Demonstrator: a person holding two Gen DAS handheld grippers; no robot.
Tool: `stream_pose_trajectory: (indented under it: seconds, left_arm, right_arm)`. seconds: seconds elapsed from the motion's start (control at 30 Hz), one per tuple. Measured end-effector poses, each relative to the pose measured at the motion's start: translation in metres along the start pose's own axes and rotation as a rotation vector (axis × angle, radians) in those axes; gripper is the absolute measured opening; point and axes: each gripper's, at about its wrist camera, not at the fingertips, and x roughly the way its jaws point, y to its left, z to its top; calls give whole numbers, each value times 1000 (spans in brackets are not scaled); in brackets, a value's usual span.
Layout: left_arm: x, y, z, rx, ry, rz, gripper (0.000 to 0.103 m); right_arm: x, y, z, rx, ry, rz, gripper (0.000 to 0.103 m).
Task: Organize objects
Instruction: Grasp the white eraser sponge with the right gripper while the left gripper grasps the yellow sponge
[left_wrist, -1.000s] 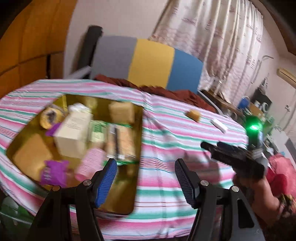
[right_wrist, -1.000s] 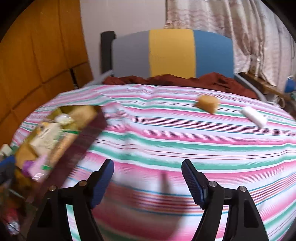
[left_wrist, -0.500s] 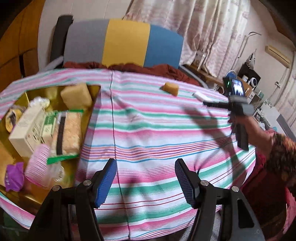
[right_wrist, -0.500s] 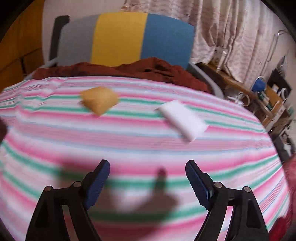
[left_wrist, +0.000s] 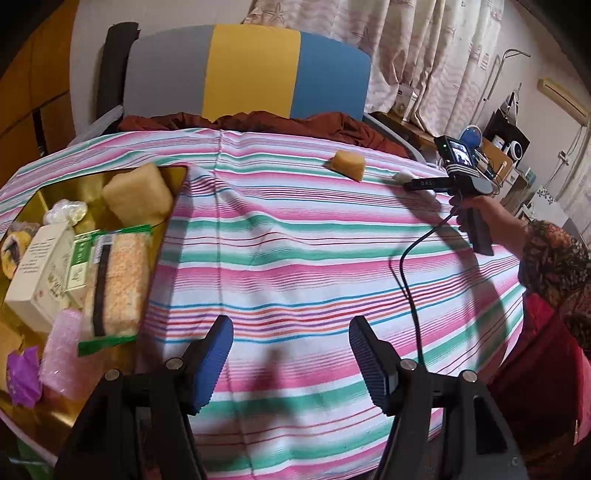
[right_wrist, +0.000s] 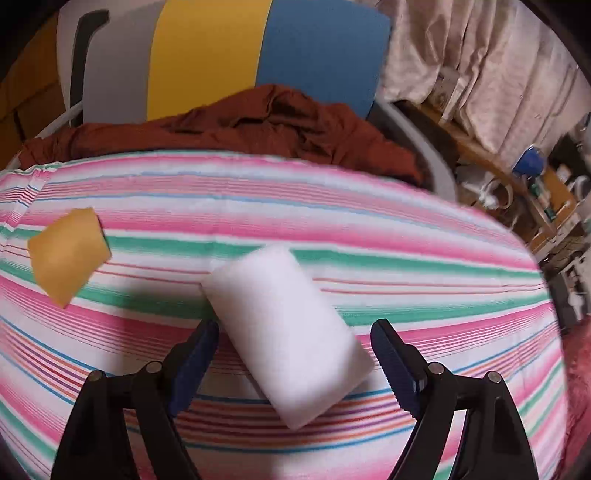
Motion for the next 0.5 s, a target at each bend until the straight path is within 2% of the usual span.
stream_pose_trajectory:
  seconds: [0.1, 0.33, 0.5]
  left_arm:
    - [9, -9, 9, 15, 9, -16, 66]
    - [34, -34, 48, 48, -5, -57, 66]
    - [66, -54, 92, 53, -9, -60, 69]
  right_arm:
    - [-4, -7, -9, 72, -48, 34, 79]
    - [-20, 3, -33, 108, -115, 31, 70]
    - [-40, 6, -58, 270, -145, 111, 69]
